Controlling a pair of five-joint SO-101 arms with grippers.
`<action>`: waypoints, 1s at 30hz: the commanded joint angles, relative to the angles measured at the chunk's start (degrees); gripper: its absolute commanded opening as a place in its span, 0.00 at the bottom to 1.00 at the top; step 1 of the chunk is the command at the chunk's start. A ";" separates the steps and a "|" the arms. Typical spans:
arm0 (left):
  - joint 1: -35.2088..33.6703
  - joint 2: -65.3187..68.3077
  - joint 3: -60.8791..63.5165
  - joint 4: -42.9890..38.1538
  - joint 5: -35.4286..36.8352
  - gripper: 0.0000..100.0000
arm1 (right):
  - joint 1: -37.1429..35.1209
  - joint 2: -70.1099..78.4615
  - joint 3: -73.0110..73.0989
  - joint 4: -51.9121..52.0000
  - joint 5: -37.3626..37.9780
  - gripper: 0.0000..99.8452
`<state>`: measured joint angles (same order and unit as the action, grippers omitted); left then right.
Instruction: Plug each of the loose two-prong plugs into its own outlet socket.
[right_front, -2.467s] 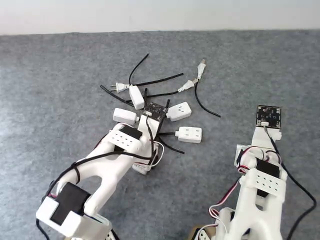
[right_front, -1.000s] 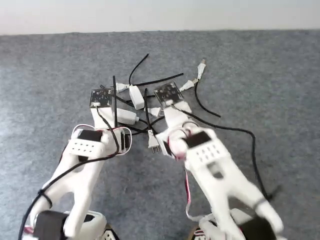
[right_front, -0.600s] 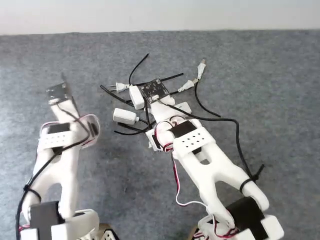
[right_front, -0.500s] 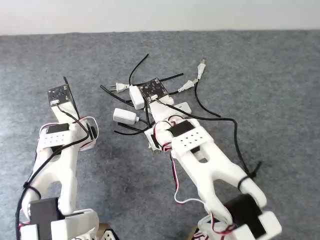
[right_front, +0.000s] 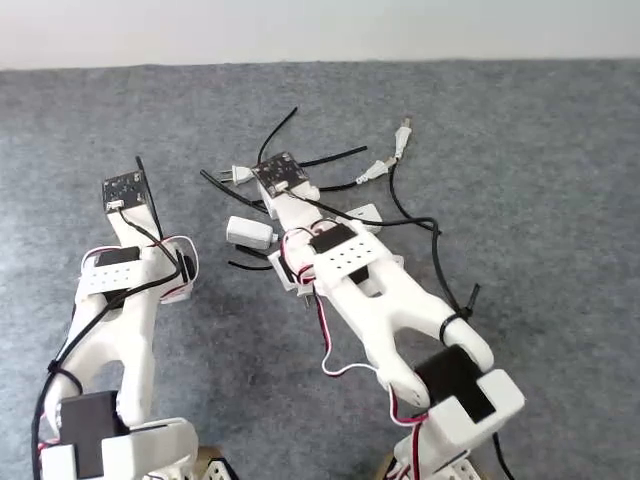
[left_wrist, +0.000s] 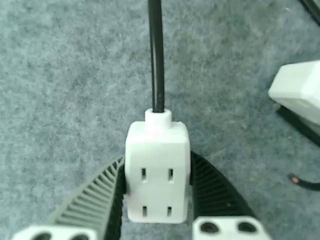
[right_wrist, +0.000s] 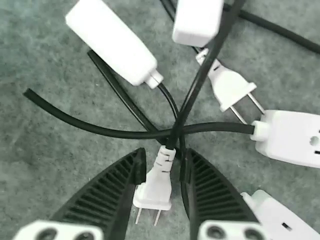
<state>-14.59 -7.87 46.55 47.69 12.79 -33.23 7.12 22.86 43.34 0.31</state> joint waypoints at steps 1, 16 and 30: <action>0.26 -0.09 -2.07 -1.32 -0.44 0.01 | -0.13 -0.22 -3.25 0.48 -0.26 0.13; 0.26 0.00 -2.07 -1.32 -0.44 0.01 | 0.40 1.45 -1.23 -0.04 0.97 0.13; 0.26 0.00 -2.07 -1.32 -0.44 0.01 | 0.40 1.80 -1.32 0.22 1.14 0.09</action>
<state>-14.68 -7.69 46.55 47.69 12.79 -33.23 9.14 22.86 43.34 0.84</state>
